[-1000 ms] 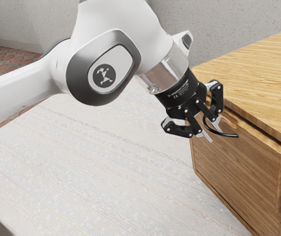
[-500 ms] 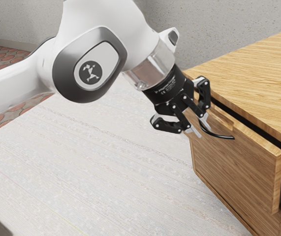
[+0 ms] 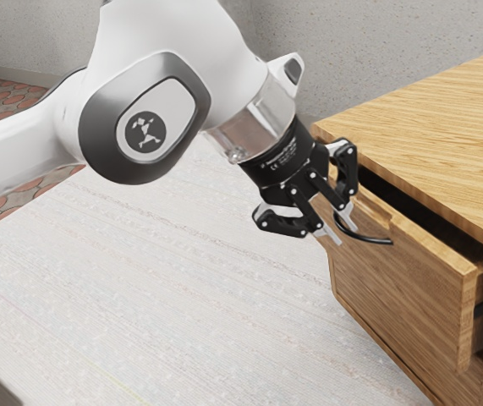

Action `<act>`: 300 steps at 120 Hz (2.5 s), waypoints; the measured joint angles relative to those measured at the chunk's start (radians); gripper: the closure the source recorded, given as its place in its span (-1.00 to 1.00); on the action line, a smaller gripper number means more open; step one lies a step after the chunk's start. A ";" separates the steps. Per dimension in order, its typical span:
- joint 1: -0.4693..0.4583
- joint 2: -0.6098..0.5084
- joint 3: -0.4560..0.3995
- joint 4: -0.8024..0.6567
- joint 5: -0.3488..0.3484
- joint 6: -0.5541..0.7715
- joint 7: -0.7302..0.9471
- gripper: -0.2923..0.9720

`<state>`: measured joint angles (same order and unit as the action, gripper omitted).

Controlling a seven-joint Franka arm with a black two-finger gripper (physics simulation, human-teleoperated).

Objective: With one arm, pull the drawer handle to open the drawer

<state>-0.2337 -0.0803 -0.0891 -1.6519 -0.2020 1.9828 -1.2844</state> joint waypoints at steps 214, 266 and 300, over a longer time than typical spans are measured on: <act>0.021 -0.148 -0.030 -0.159 0.006 0.003 -0.002 0.49; 0.037 -0.229 -0.031 -0.237 0.005 0.004 -0.004 0.49; 0.050 -0.296 -0.031 -0.298 0.004 0.004 -0.007 0.49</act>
<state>-0.1842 -0.3761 -0.1197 -1.9496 -0.1985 1.9871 -1.2913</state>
